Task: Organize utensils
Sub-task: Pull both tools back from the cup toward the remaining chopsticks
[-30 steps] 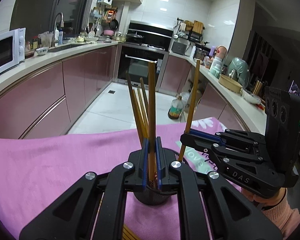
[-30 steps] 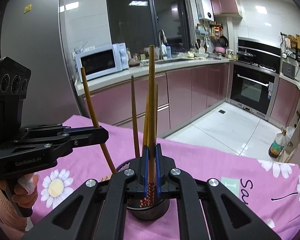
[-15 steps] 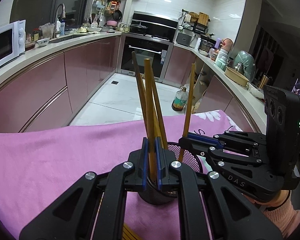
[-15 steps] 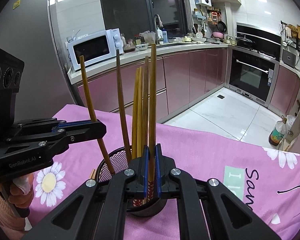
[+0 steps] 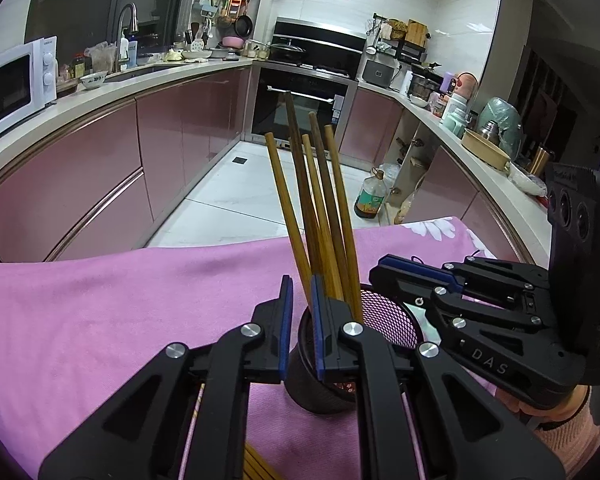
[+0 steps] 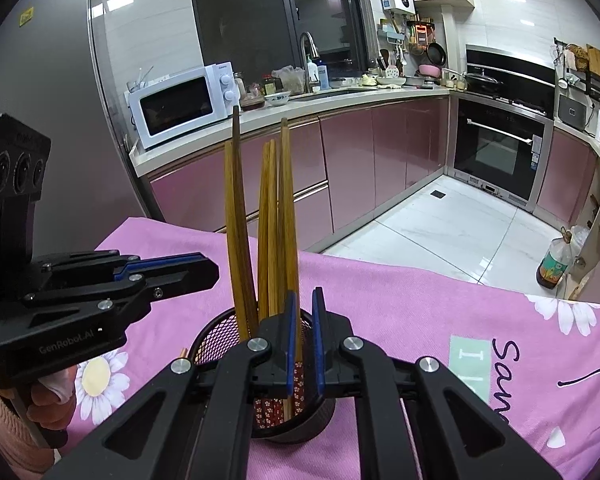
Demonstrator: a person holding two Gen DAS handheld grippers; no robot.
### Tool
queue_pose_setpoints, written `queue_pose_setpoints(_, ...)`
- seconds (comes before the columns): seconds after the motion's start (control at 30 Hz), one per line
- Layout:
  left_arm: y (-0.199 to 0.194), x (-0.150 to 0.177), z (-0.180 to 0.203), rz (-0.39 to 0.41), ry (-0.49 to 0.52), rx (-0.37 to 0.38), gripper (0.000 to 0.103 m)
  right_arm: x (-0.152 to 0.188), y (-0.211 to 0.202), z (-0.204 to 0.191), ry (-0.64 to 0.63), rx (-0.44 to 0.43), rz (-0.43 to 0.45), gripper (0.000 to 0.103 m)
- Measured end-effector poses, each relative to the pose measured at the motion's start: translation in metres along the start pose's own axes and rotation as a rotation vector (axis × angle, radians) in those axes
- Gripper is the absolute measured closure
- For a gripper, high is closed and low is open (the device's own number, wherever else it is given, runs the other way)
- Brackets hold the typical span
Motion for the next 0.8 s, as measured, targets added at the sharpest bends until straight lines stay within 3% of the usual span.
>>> queue_pose_setpoints(0.1, -0.004, 0.002, 0.001, 0.013, 0.003, -0.019, 0.091, 0.001, -0.004, -0.001, 0.005, -0.007, 0.012, 0.096)
queue_pose_setpoints(0.27, -0.028, 0.007, -0.002, 0.076, 0.015, -0.064, 0.075, 0.003, -0.02, -0.005, 0.004, -0.033, 0.051, 0.087)
queue_pose_setpoints(0.33, -0.04, 0.012, -0.003, 0.101, 0.019, -0.078, 0.058, 0.003, -0.031, -0.011, -0.009, -0.056, 0.074, 0.084)
queue_pose_setpoints(0.53, -0.078, 0.037, -0.007, 0.156, 0.037, -0.131, 0.049, 0.01, -0.061, -0.03, -0.053, -0.138, 0.116, 0.075)
queue_pose_setpoints(0.57, -0.083, 0.043, -0.009, 0.156, 0.039, -0.14, 0.048, 0.013, -0.064, -0.035, -0.067, -0.154, 0.113, 0.073)
queue_pose_setpoints(0.63, -0.093, 0.057, -0.016, 0.154, 0.027, -0.164, 0.031, 0.024, -0.068, -0.045, -0.1, -0.188, 0.098, 0.068)
queue_pose_setpoints(0.67, -0.096, 0.063, -0.02, 0.151, 0.015, -0.166, 0.029, 0.03, -0.069, -0.051, -0.113, -0.204, 0.085, 0.067)
queue_pose_setpoints(0.8, -0.102, 0.095, -0.036, 0.104, -0.026, -0.189, 0.028, 0.056, -0.06, -0.065, -0.147, -0.238, 0.022, 0.066)
Point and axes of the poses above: each gripper's, at about its wrist camera, not at the fingertips, and y roughly the way its jaws point, z to its right, x to its underside, the point moved 8 cm from there along y, roughly the way its jaws point, and after that the axes turned 11 degrees about y, right-handed, at the moved point
